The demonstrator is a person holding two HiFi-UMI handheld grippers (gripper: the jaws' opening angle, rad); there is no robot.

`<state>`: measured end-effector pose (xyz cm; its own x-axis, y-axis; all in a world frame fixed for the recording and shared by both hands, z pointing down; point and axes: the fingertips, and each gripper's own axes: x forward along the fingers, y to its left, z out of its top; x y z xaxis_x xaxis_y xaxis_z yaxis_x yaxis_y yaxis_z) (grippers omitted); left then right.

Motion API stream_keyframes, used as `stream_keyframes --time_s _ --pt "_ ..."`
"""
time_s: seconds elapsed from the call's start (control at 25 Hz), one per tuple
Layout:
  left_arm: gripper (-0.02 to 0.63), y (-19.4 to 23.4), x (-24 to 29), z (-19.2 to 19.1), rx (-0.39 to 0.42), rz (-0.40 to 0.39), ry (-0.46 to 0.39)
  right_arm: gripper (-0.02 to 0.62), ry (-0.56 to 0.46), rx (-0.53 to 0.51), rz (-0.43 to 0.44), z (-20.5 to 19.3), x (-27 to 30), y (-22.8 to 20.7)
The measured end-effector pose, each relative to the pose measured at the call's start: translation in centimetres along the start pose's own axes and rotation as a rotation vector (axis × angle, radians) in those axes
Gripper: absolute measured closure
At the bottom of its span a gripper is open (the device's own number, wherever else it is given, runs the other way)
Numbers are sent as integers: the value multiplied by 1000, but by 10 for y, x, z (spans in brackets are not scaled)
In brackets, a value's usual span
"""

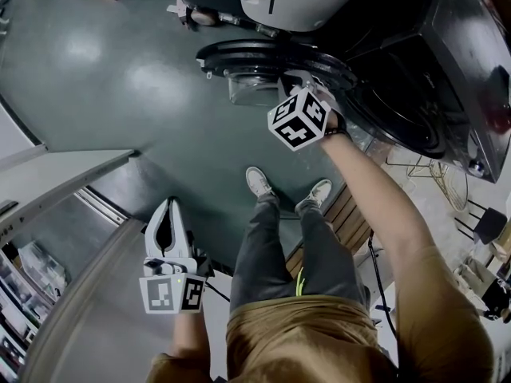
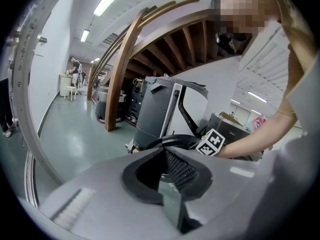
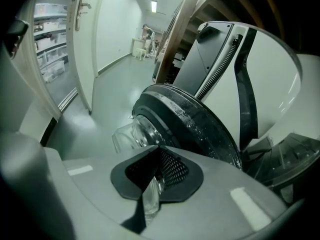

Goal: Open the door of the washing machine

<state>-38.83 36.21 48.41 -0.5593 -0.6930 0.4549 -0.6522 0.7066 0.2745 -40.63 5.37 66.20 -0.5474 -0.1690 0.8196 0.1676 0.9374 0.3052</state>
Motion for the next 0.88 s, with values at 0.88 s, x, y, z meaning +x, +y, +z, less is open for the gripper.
stream_keyframes --time_s 0.88 --pt "545 -87 15 43 78 -174 -69 591 3 107 -46 -69 -104 -30"
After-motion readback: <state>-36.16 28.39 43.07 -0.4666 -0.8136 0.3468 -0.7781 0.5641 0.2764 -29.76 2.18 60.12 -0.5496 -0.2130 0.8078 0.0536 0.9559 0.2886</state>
